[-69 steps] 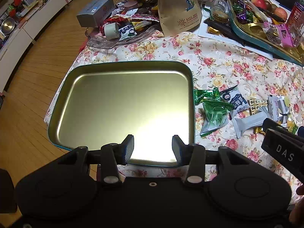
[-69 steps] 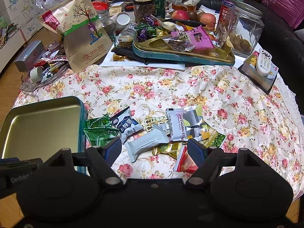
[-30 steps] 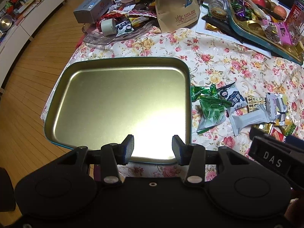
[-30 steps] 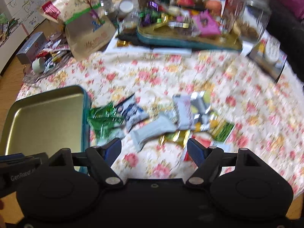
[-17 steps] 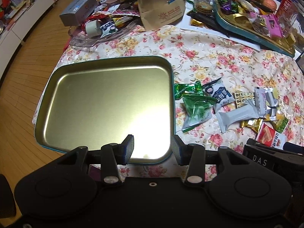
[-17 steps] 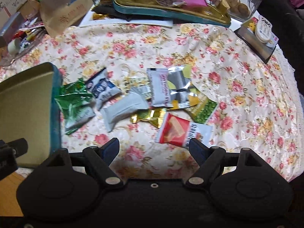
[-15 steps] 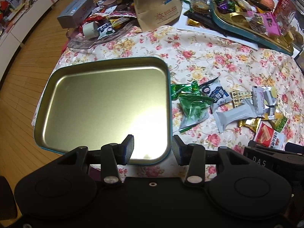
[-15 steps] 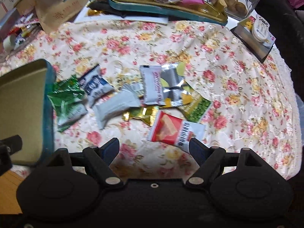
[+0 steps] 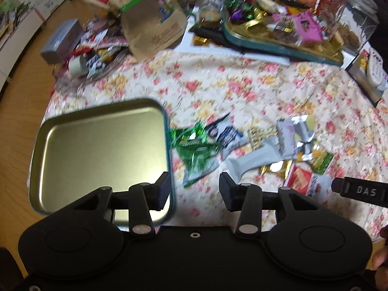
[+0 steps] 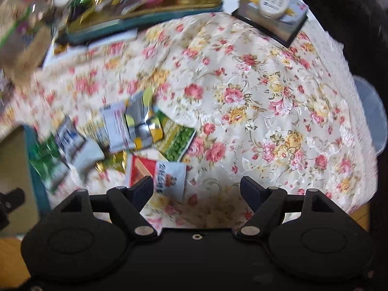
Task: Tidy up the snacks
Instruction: 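Move the right gripper down toward the silver-yellow candy packet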
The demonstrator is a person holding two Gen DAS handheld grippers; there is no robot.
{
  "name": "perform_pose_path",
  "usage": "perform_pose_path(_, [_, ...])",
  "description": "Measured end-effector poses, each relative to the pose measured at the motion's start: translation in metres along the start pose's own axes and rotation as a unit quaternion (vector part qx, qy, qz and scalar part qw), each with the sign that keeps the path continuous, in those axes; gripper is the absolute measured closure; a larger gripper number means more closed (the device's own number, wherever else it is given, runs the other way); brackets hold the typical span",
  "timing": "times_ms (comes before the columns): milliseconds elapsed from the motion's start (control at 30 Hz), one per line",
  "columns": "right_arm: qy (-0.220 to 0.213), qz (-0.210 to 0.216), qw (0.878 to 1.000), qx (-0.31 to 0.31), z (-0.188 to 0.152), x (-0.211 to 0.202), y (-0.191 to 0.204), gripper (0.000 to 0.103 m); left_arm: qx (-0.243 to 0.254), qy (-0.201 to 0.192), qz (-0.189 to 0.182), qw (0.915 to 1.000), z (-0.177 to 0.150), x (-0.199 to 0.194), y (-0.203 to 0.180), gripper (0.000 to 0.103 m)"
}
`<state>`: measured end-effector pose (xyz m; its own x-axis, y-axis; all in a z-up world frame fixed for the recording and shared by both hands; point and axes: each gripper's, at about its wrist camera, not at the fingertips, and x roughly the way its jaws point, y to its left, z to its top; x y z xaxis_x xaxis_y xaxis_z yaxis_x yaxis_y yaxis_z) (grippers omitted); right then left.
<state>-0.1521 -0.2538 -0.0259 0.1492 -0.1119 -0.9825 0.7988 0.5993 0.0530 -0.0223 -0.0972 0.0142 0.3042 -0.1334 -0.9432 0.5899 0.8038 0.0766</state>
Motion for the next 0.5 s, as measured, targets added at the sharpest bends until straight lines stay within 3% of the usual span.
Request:
perform_pose_path(167, [0.018,0.024,0.998,0.057,0.031,-0.006,-0.021,0.023,0.0,-0.013,-0.007,0.9999,0.032,-0.005,-0.003,0.051])
perform_pose_path(367, [0.015,0.012,0.999,0.044,0.063,0.0,-0.013,0.024,-0.008,-0.009,-0.027,0.9996,0.055,0.005,0.001,0.051])
perform_pose_path(500, [0.024,0.025,0.999,0.04,0.068,0.019,-0.009,0.03,-0.011,0.015,-0.032,0.9993,0.057,0.019,0.002,0.051])
